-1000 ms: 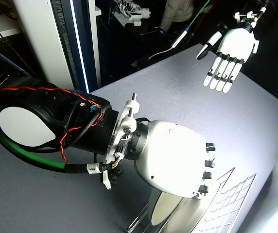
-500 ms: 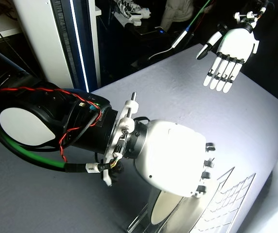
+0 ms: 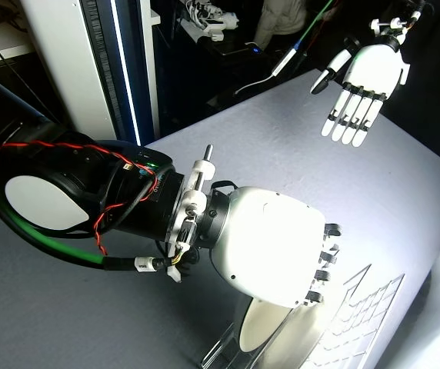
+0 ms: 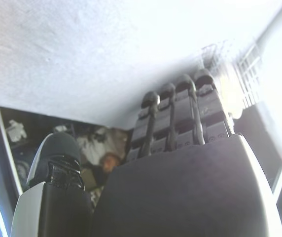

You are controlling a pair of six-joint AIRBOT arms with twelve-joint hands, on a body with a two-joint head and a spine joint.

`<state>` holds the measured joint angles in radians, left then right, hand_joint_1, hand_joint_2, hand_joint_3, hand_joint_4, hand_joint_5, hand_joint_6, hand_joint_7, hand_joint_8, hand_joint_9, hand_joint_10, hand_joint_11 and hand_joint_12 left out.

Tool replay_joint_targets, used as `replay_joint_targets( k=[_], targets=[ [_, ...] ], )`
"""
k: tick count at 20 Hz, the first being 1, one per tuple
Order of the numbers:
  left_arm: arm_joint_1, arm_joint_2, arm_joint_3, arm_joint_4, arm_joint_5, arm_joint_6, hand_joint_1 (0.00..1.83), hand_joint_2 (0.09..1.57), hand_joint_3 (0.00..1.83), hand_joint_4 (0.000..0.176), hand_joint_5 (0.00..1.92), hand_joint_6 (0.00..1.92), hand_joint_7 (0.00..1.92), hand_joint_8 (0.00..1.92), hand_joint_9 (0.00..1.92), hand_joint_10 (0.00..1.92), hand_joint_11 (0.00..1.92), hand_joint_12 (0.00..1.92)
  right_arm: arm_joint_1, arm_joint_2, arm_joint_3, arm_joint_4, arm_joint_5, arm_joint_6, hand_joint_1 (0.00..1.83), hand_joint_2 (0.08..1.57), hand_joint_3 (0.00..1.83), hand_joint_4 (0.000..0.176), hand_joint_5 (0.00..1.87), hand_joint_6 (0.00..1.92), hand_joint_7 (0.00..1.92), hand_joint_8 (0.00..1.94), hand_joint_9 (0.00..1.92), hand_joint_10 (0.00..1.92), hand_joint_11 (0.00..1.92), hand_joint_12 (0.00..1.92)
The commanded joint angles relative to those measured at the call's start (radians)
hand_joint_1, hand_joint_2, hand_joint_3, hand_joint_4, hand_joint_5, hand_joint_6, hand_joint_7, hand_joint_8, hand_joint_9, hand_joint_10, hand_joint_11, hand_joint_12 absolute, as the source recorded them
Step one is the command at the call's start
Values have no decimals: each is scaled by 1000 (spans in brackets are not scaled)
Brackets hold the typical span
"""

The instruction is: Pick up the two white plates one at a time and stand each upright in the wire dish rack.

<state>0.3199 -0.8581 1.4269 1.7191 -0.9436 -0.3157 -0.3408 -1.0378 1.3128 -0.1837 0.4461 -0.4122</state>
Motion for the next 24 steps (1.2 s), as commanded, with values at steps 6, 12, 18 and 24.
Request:
replay_joint_targets(
  k=[6, 12, 18, 24],
  targets=[
    [-5, 6, -2, -68, -18, -2, 0, 1261, 5, 0, 45, 10, 37, 9, 36, 11, 0, 0, 32, -44, 15, 12, 105, 8, 1213, 1135, 2, 5, 904, 1168, 985, 922, 1073, 106, 816, 749],
    [-5, 6, -4, -68, -18, -2, 0, 1246, 0, 0, 31, 7, 33, 12, 34, 13, 0, 0, -42, -48, 37, 13, 114, 4, 1165, 1062, 0, 0, 765, 241, 895, 8, 891, 7, 522, 915],
    [-5, 6, -5, -68, -18, -3, 0, 1268, 6, 0, 38, 1, 33, 1, 22, 1, 0, 0, -76, -48, 60, 13, 127, 2, 1042, 1050, 1, 0, 503, 0, 547, 0, 556, 0, 129, 1070],
    [-5, 6, -6, -68, -18, -3, 0, 1258, 1, 0, 81, 19, 79, 21, 72, 24, 30, 14, -56, -48, 64, 13, 139, -10, 816, 989, 0, 0, 184, 0, 211, 1, 214, 1, 0, 769]
  ],
)
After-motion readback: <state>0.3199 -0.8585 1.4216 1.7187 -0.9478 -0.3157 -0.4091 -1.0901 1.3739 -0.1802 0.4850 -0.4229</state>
